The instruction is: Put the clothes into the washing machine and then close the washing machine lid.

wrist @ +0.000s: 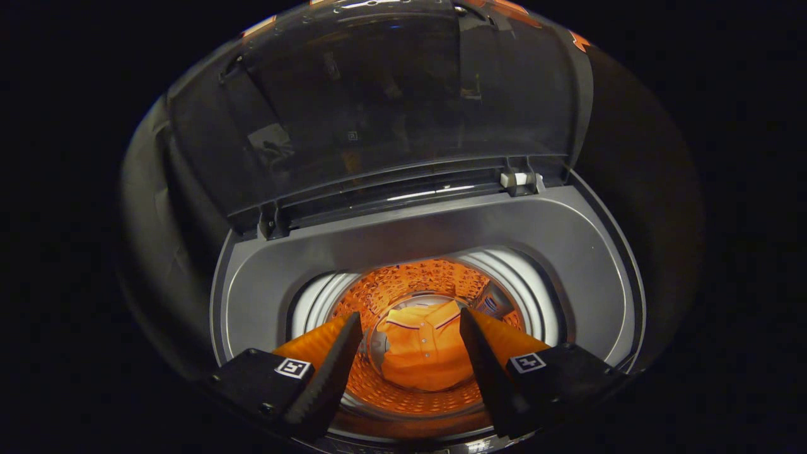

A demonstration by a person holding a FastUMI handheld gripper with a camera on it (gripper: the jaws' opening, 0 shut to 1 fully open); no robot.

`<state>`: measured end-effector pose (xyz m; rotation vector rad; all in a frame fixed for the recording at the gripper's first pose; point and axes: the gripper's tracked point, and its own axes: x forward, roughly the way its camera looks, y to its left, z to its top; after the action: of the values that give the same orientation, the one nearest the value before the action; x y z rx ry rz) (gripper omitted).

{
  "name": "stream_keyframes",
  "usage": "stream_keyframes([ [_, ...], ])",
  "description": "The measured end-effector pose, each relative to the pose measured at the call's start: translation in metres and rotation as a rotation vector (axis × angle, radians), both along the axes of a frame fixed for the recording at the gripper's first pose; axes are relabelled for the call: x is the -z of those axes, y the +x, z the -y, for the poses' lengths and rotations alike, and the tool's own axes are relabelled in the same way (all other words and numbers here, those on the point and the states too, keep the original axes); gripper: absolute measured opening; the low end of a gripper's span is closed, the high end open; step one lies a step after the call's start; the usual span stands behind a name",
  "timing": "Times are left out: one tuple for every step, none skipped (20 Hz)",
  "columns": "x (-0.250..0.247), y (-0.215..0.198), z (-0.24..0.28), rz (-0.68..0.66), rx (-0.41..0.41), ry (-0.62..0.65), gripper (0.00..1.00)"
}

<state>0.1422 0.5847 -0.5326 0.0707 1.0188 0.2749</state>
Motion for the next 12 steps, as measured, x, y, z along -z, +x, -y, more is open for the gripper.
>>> stream_keyframes([
  [-0.004, -0.001, -0.002, 0.015, -0.005, 0.009, 0.99],
  [-0.008, -0.005, -0.003, 0.027, -0.012, 0.016, 0.99],
  [-0.013, -0.009, -0.003, 0.043, -0.015, 0.024, 0.99],
  [-0.020, -0.012, -0.003, 0.062, -0.015, 0.033, 0.99],
  [-0.031, -0.016, -0.003, 0.096, -0.013, 0.046, 0.99],
  [-0.043, -0.016, -0.003, 0.140, -0.011, 0.058, 0.99],
  [-0.058, -0.018, -0.002, 0.187, -0.006, 0.073, 0.99],
  [-0.076, -0.019, -0.001, 0.230, -0.002, 0.095, 0.99],
  [-0.095, -0.021, 0.001, 0.276, 0.007, 0.116, 0.99],
  [-0.118, -0.020, 0.003, 0.326, 0.017, 0.137, 0.99],
  [-0.138, -0.022, 0.008, 0.374, 0.026, 0.150, 0.98],
  [-0.158, -0.023, 0.013, 0.417, 0.035, 0.160, 0.98],
])
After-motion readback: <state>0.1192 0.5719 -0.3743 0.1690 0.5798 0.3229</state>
